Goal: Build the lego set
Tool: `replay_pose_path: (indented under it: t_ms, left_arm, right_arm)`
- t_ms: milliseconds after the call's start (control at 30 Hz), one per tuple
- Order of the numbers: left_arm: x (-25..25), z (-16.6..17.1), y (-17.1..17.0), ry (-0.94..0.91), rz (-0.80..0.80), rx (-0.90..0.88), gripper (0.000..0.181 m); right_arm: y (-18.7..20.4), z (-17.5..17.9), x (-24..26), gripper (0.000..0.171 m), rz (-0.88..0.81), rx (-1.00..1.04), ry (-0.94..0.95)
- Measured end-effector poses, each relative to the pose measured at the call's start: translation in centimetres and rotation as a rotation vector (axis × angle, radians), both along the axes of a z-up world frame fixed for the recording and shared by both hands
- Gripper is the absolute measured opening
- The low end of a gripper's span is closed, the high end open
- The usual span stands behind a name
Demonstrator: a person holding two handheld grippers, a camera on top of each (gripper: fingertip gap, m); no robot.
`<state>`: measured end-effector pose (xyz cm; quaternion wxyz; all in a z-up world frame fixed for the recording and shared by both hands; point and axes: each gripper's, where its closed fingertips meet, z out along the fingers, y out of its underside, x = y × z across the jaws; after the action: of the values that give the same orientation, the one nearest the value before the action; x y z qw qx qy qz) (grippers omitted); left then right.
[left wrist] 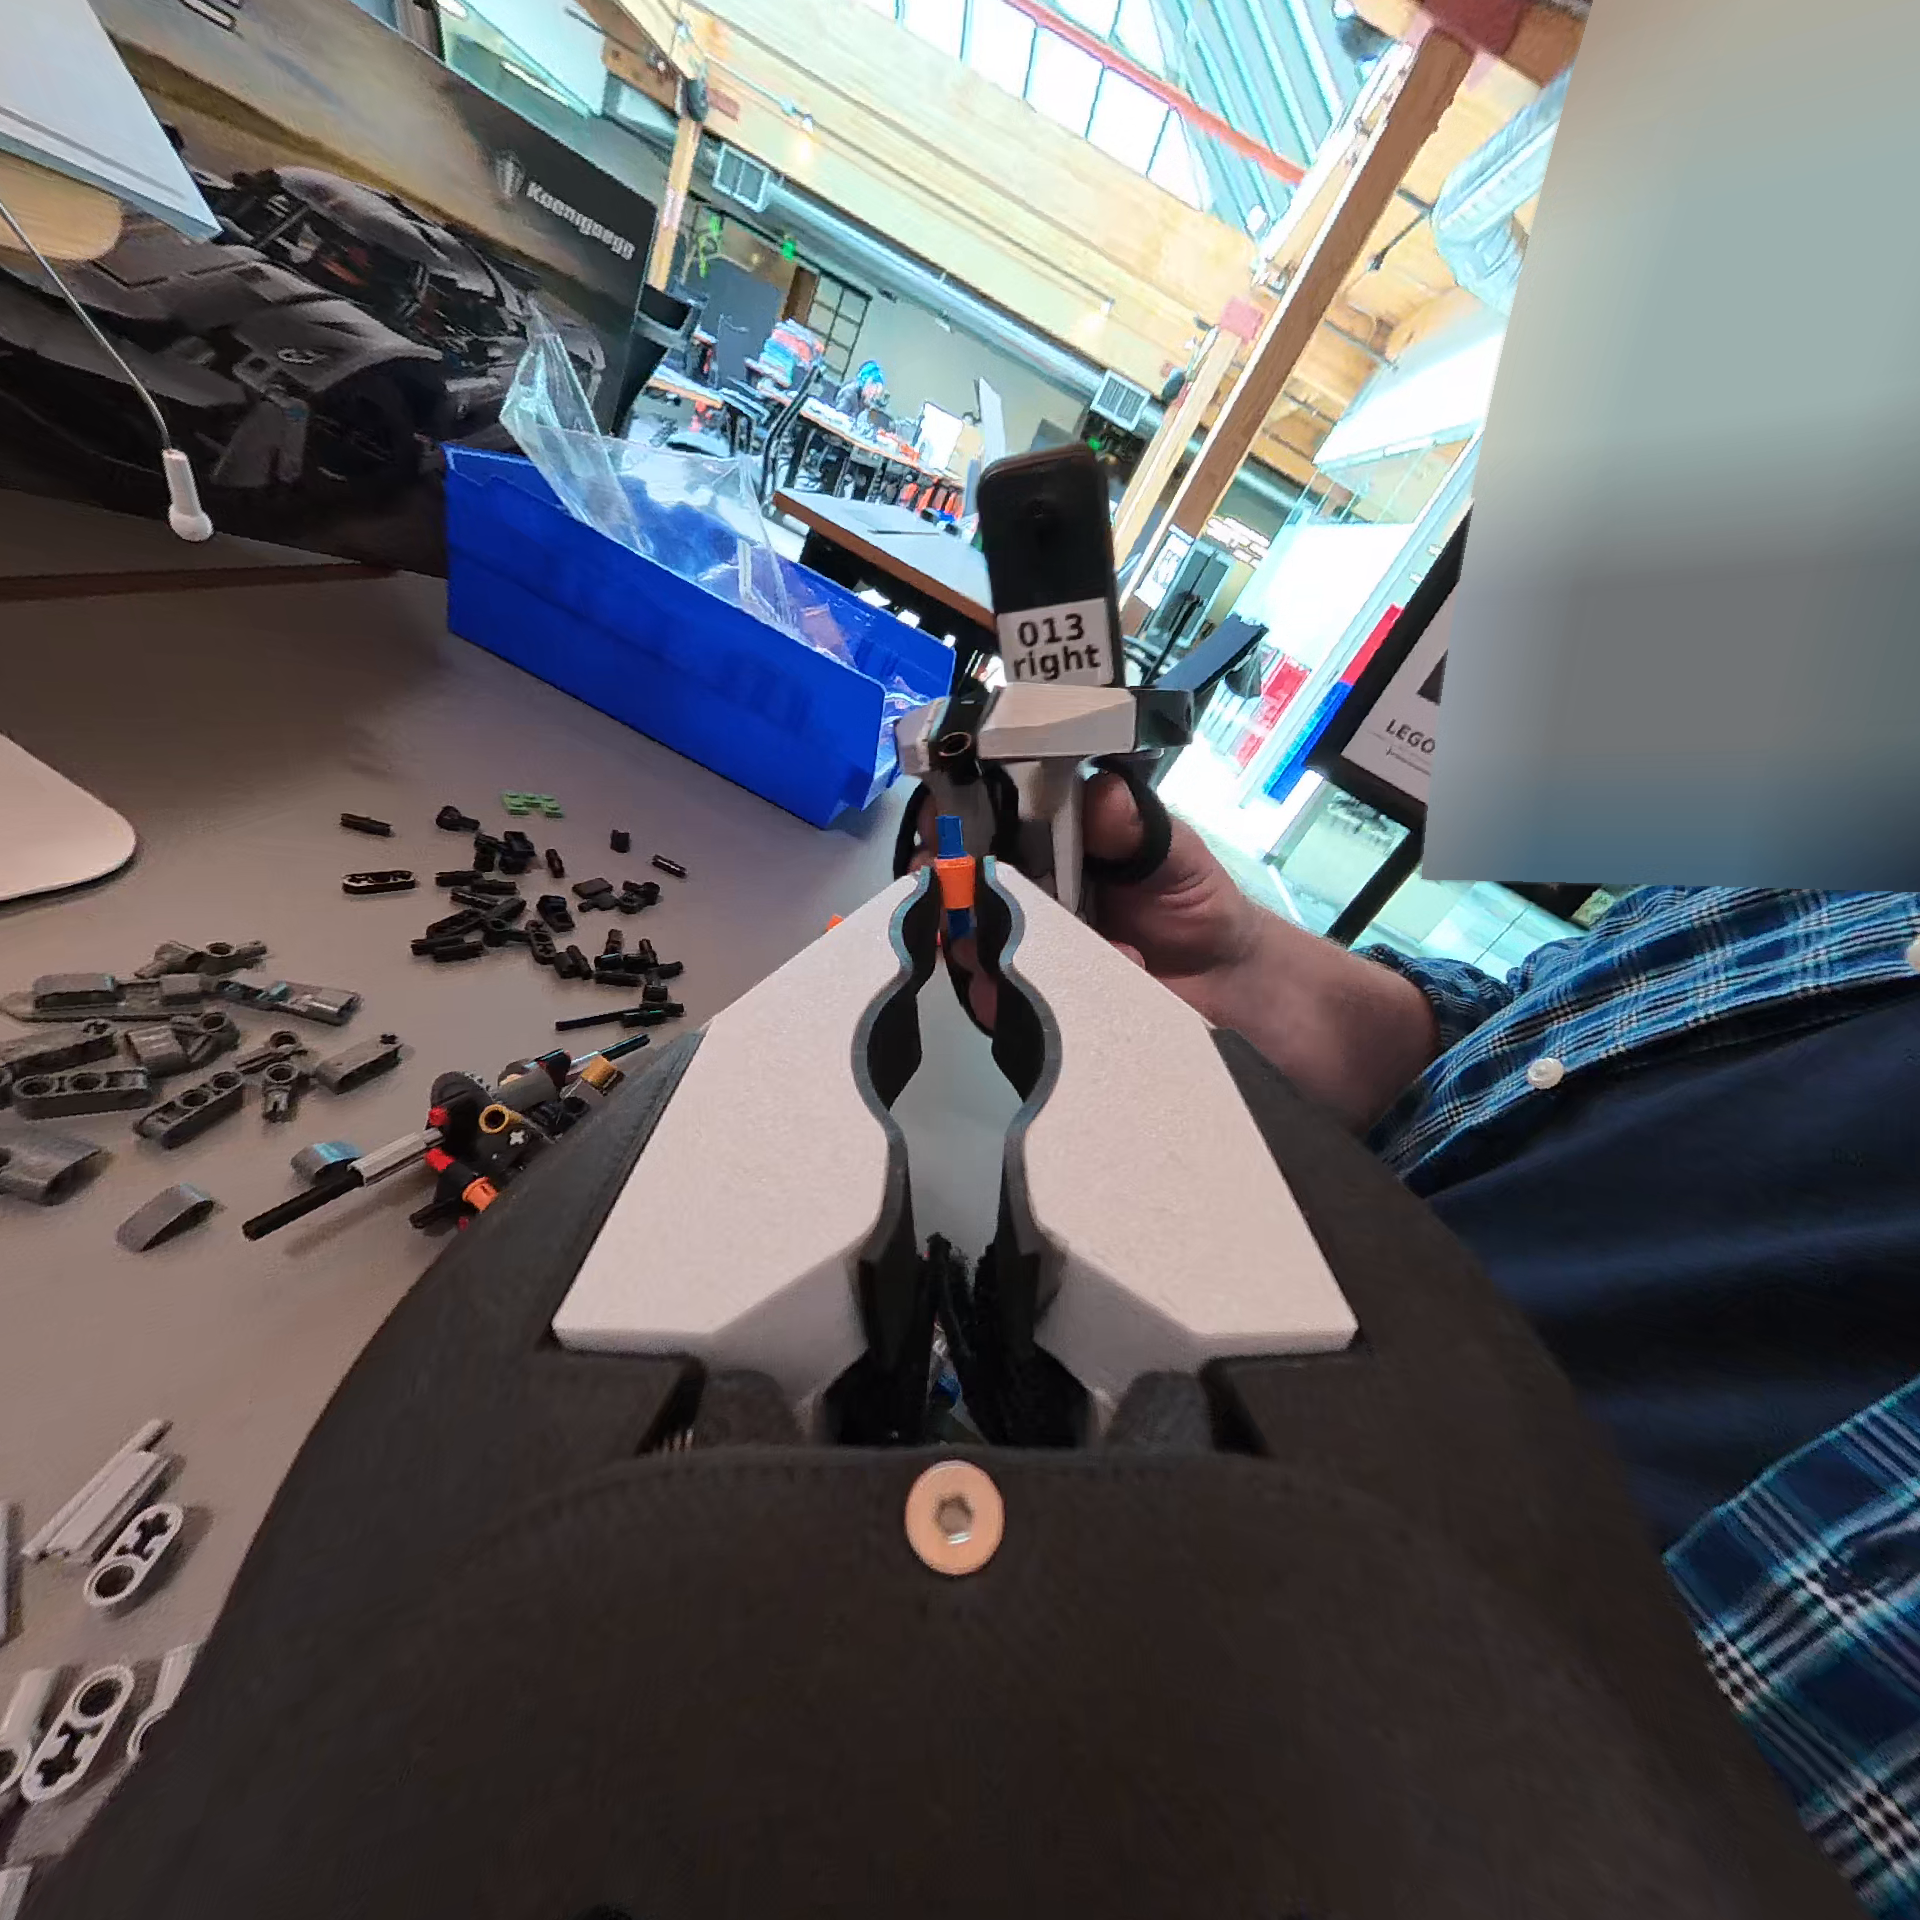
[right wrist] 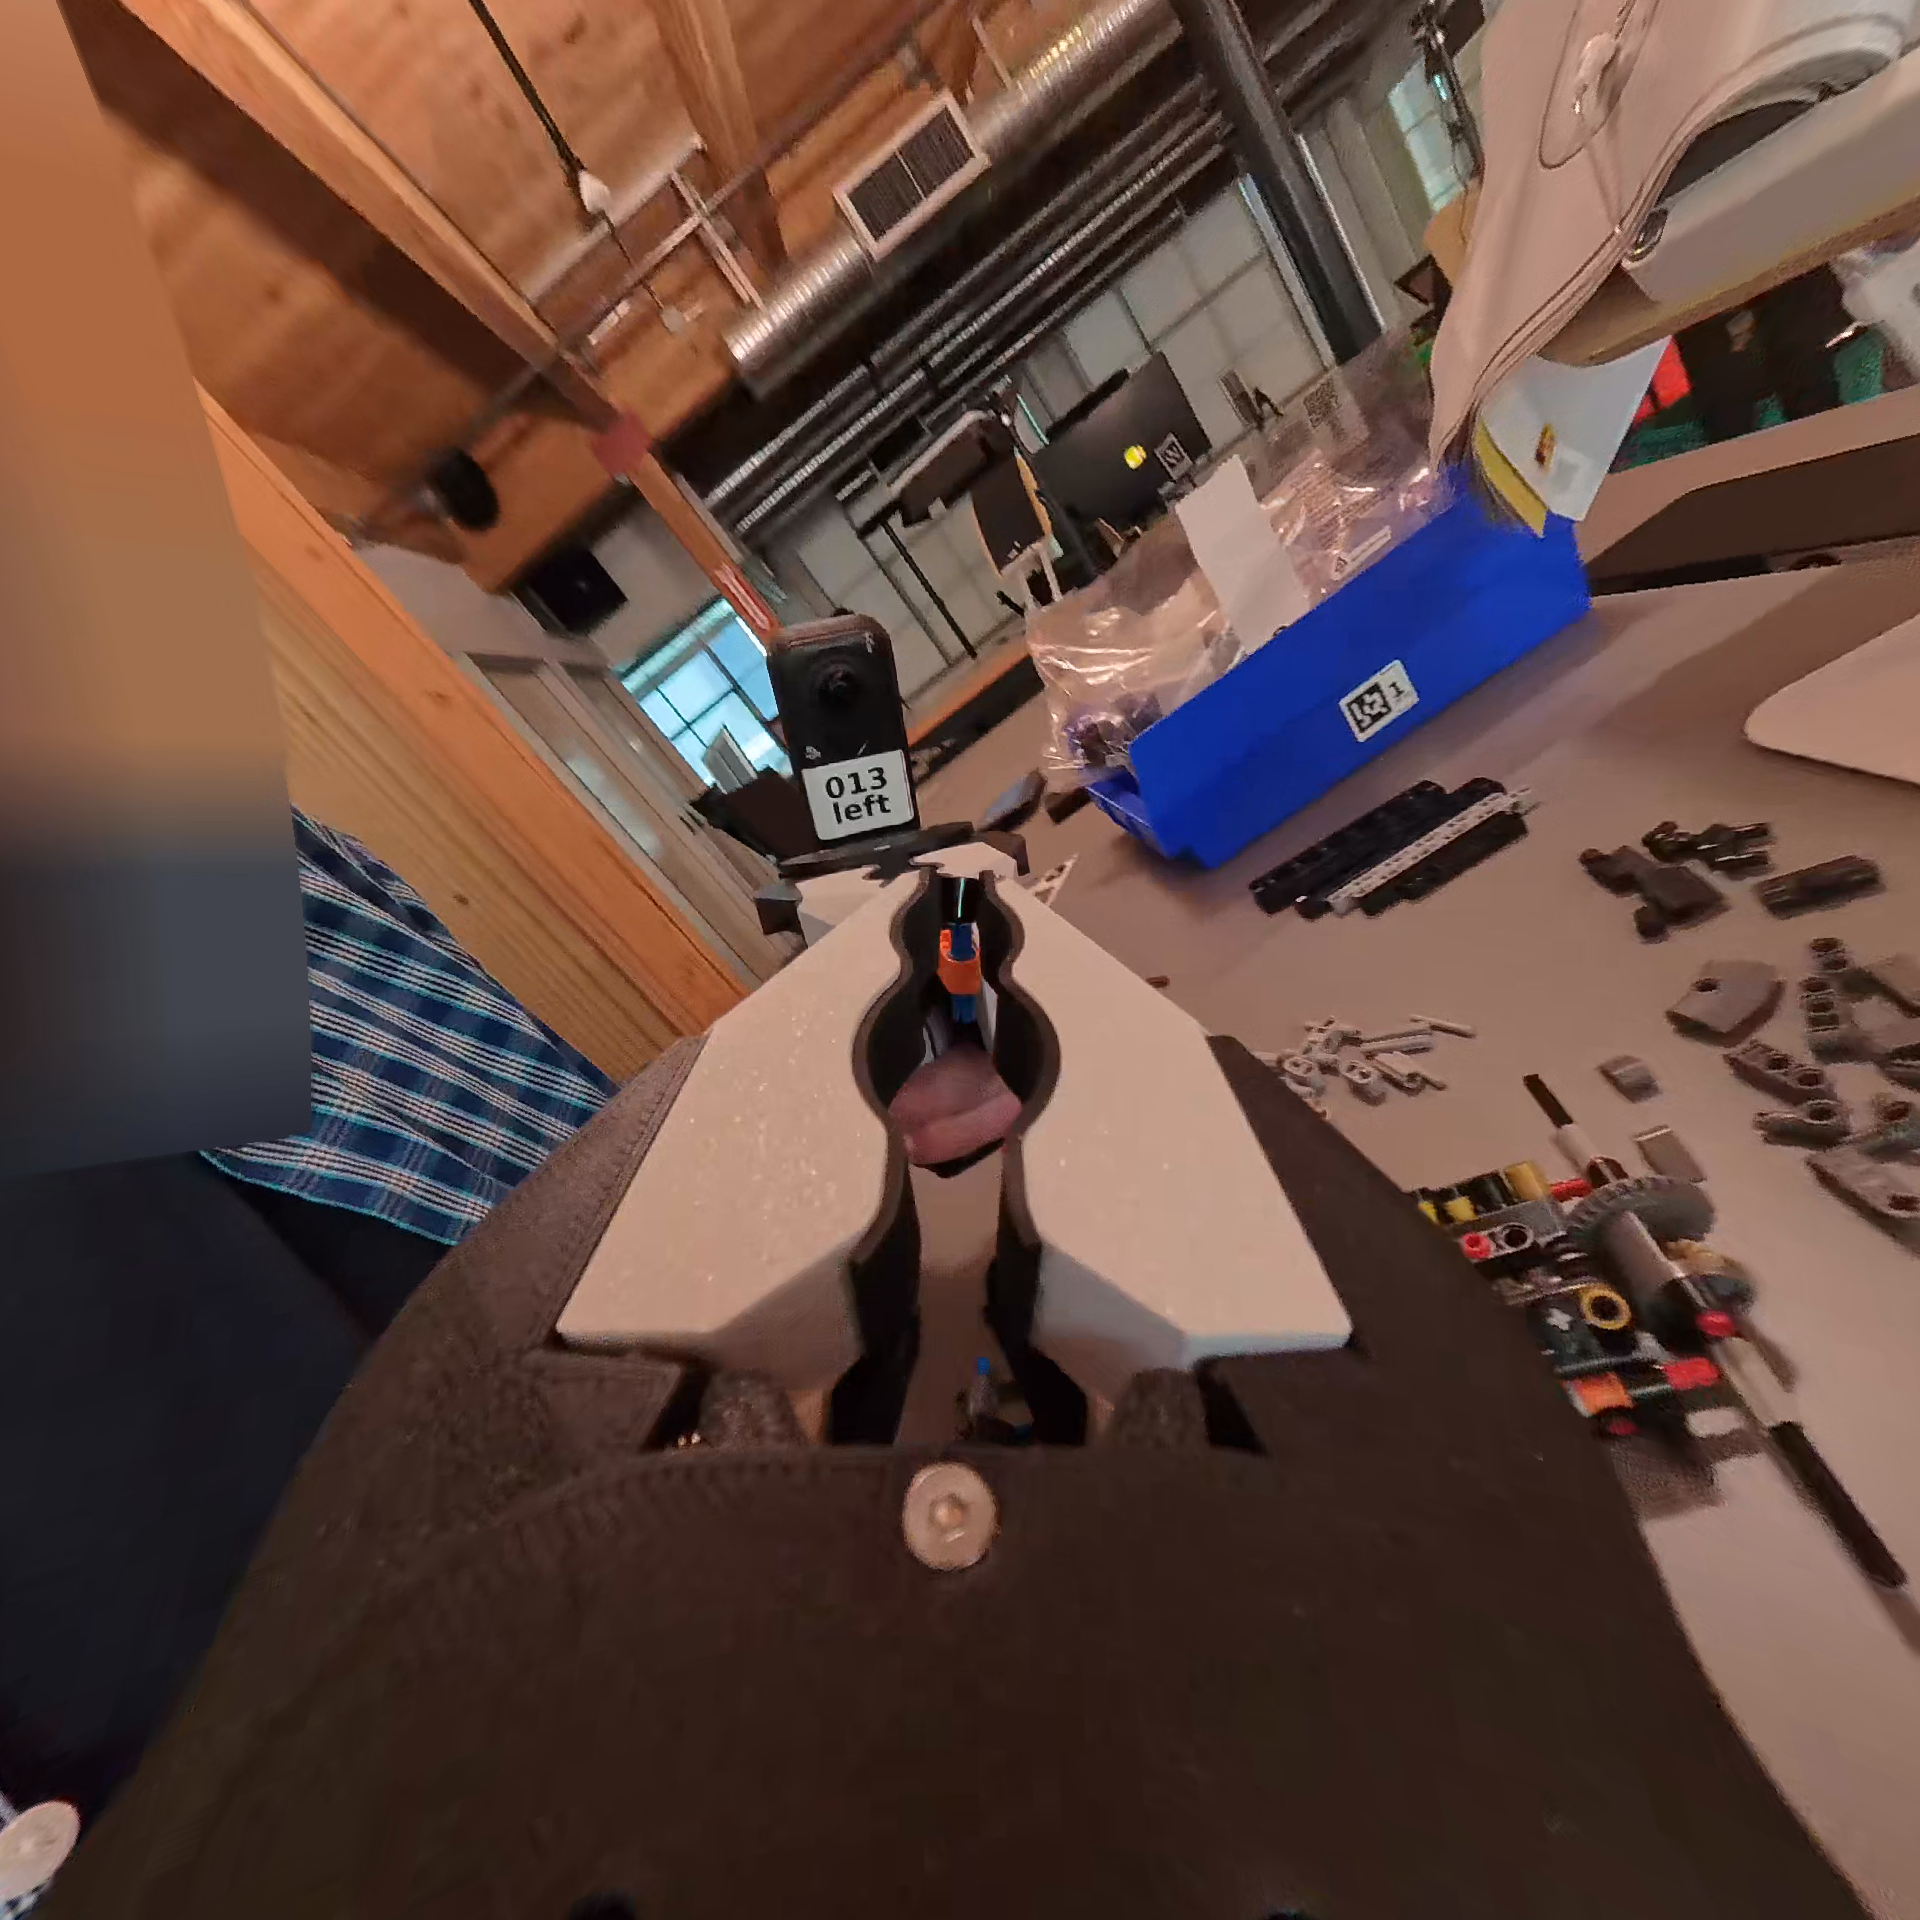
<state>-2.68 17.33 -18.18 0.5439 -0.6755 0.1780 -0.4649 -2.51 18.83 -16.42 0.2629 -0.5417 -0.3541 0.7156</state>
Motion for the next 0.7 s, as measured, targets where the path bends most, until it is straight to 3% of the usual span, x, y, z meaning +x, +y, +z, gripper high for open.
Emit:
replay_pose_path:
  t_ms: [700]
  left_arm:
    - [0.88,0.23,0.05,0.013,-0.003,0.003,0.005]
  right_arm:
    - [-0.64,-0.15,-0.17,0.004,0.047,-0.114,0.116]
